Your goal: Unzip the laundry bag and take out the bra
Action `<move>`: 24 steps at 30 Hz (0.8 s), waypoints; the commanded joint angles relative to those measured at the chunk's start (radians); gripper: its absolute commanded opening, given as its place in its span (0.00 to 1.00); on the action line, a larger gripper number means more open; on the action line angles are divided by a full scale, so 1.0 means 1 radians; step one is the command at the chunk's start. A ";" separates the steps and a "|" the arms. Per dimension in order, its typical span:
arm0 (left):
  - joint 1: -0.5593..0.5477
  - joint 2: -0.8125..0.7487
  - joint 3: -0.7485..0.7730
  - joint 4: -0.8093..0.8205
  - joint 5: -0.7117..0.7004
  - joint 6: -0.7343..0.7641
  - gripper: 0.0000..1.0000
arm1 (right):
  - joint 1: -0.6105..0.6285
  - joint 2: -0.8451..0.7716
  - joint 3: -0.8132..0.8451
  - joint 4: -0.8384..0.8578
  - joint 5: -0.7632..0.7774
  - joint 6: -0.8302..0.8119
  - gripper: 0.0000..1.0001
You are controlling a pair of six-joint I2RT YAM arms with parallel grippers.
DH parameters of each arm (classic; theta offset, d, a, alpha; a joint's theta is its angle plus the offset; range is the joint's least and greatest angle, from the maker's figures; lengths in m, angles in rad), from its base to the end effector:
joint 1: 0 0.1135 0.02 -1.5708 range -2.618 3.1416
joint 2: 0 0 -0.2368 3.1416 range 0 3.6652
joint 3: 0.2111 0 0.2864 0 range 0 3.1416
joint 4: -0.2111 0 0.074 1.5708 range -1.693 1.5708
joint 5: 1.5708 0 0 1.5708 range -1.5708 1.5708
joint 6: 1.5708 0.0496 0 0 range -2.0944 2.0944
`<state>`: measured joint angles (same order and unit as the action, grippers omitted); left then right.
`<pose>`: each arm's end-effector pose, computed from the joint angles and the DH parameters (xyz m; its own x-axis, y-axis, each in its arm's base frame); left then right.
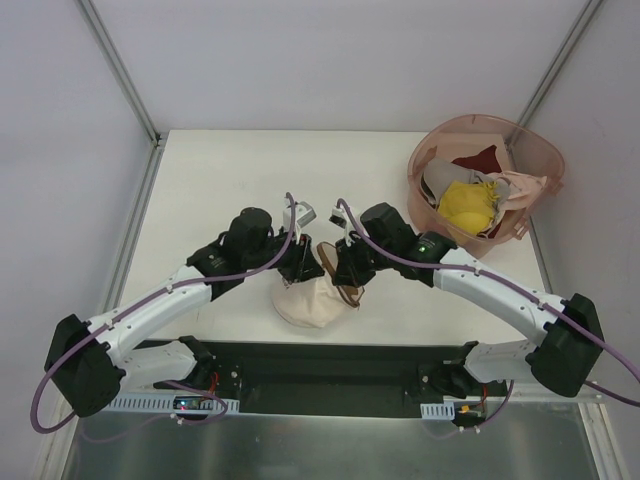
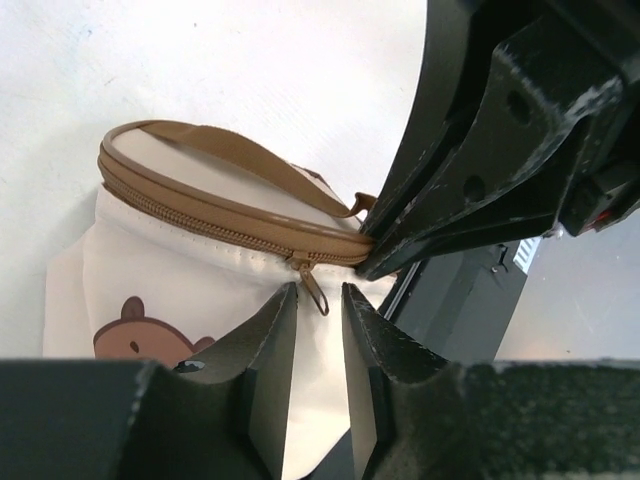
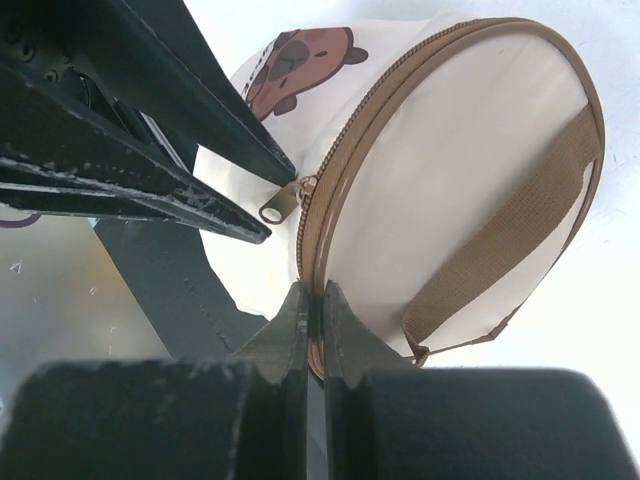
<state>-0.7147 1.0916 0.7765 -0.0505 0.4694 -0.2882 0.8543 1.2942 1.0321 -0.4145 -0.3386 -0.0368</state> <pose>0.2165 -0.2176 0.2516 -0.5157 0.1119 -0.8494 0.7896 0.4469 -0.4205 0.2079 0.2639 0.2511 -0.3785 -0.4875 -0.7868 -0.8959 0.4065 0.1792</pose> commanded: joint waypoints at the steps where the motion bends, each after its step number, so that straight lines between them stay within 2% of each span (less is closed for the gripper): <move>1: -0.012 0.017 0.063 0.040 0.048 -0.020 0.24 | -0.001 0.007 0.000 0.042 -0.030 0.011 0.01; 6: -0.012 0.039 0.078 0.040 0.049 -0.032 0.22 | 0.000 0.004 -0.003 0.042 -0.030 0.012 0.01; 9: -0.012 0.050 0.081 0.040 0.054 -0.032 0.15 | -0.001 0.004 -0.003 0.042 -0.030 0.011 0.01; 13: -0.011 0.042 0.076 0.041 0.040 -0.032 0.00 | 0.000 0.005 -0.003 0.040 -0.030 0.009 0.01; 24: -0.012 -0.047 0.047 0.017 -0.117 -0.049 0.00 | 0.000 0.001 -0.012 0.040 0.001 0.008 0.01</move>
<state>-0.7147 1.0927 0.8158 -0.0456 0.4255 -0.3134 0.8524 1.3033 1.0317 -0.4026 -0.3454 -0.0341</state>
